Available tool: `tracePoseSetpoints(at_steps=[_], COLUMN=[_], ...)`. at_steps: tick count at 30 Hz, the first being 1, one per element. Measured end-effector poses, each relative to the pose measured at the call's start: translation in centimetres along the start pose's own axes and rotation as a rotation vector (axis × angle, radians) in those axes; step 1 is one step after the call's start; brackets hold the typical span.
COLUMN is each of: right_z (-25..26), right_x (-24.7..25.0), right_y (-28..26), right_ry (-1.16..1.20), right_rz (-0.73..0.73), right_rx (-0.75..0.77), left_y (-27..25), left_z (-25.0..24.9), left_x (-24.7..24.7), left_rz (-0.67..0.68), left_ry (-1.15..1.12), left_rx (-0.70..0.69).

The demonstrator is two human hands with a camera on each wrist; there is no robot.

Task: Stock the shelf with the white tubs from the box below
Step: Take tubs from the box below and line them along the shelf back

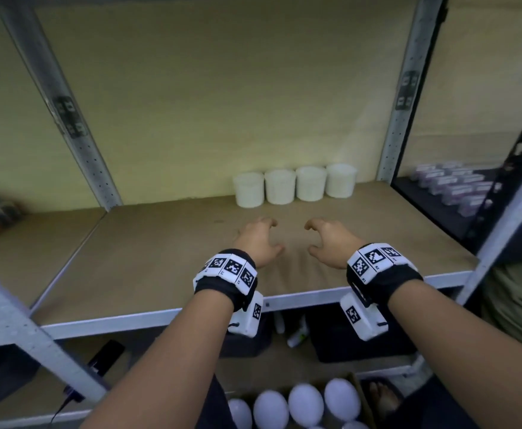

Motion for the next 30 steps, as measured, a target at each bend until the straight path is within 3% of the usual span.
tracePoseSetpoints(at_steps=[11, 15, 19, 25, 30], right_z=[-2.7, -4.3, -6.8, -10.8, -13.3], right_x=[-5.1, -9.6, -14.4, -22.4, -29.1], right_y=[-8.6, -10.1, -11.3, -13.3, -14.9], right_ry=[0.075, 0.123, 0.145, -0.01, -0.086], right_rz=[-0.031, -0.014, 0.124, 0.479, 0.637], right_rx=[-0.082, -0.129, -0.207, -0.303, -0.34], left_y=[-8.1, -9.5, -10.0, -10.2, -11.8], left_z=[-1.4, -0.6, 0.7, 2.8, 4.1], left_x=[-5.7, -9.1, -13.9, -23.0, -30.3], left_rz=[0.036, 0.158, 0.349, 0.59, 0.804], left_ry=[-0.075, -0.053, -0.035, 0.051, 0.093], left_rx=[-0.121, -0.122, -0.077, 0.046, 0.06])
Point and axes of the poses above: each hand's wrist, its own y-axis towards the middle knuckle, its own x-axis out of the back of the hand, z = x × y, the point moved 1 cm from there along y, towards the middle knuckle, and after that the axes turned 1 degree about x, right-handed, at the moved point
